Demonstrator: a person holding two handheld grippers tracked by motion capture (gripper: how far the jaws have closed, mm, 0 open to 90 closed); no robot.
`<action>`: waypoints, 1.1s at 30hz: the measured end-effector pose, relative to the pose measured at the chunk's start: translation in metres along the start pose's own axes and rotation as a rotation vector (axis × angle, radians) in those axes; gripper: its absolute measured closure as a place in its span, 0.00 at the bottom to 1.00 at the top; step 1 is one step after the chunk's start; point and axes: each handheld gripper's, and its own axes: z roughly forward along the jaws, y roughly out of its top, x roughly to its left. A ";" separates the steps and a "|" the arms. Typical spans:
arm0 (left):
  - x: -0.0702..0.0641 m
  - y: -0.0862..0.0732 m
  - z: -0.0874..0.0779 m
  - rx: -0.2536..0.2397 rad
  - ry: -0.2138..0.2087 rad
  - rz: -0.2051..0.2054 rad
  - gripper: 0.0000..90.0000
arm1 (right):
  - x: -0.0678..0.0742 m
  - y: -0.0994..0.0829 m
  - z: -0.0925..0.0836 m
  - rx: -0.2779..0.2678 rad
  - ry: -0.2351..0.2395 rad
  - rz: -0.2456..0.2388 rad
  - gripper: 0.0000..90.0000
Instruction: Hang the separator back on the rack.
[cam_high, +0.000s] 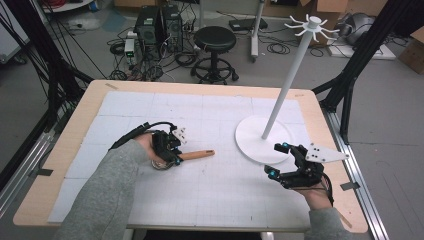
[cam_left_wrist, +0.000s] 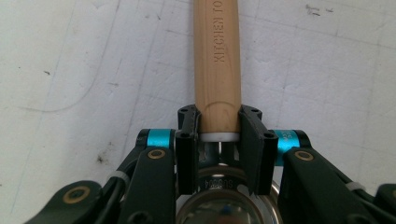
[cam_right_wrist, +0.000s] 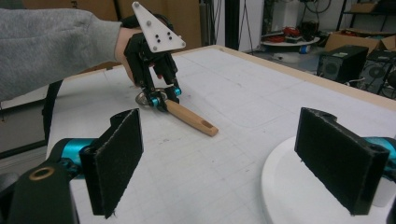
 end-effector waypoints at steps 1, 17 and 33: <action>-0.001 0.000 0.000 -0.002 0.001 -0.004 0.77 | -0.001 0.000 0.000 -0.004 -0.002 -0.008 0.16; -0.003 0.000 -0.012 -0.026 0.036 -0.006 0.77 | -0.001 0.000 0.000 -0.004 -0.004 -0.005 0.16; -0.009 0.006 -0.033 -0.178 0.043 -0.024 0.77 | 0.000 0.000 -0.001 -0.003 -0.004 -0.002 0.16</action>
